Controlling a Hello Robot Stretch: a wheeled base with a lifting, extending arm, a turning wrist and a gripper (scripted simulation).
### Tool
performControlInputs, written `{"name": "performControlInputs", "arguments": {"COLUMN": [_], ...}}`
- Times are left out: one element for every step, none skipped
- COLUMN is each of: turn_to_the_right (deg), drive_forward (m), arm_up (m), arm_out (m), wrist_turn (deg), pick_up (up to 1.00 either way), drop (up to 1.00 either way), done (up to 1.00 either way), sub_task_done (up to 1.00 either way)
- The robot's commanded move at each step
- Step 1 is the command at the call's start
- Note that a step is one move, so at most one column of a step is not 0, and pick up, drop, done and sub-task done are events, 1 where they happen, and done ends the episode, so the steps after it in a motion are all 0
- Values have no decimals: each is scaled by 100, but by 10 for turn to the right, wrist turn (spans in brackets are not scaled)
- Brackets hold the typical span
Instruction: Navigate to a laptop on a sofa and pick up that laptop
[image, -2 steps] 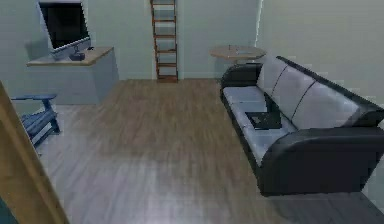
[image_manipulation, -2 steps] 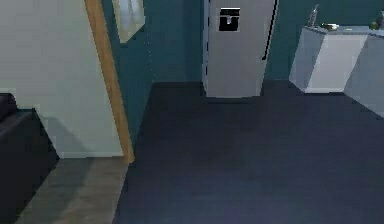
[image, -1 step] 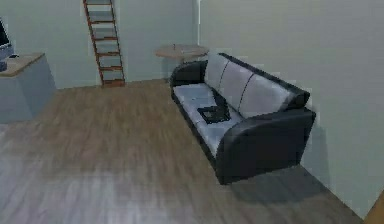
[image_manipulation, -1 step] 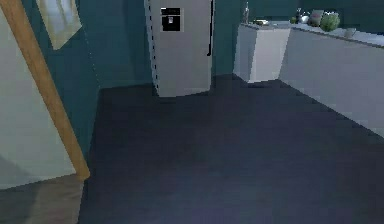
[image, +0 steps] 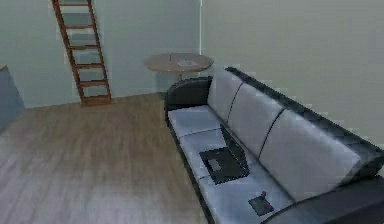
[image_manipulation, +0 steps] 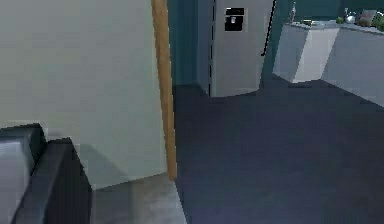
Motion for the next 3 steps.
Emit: {"name": "performControlInputs", "arguments": {"turn_to_the_right": [-450,-420,0], "drive_forward": [0,0,20], "arm_up": [0,0,0], "arm_out": [0,0,0], "wrist_turn": [0,0,0], "pick_up": [0,0,0], "drop": [0,0,0], "done": [0,0,0], "sub_task_done": [0,0,0]}}
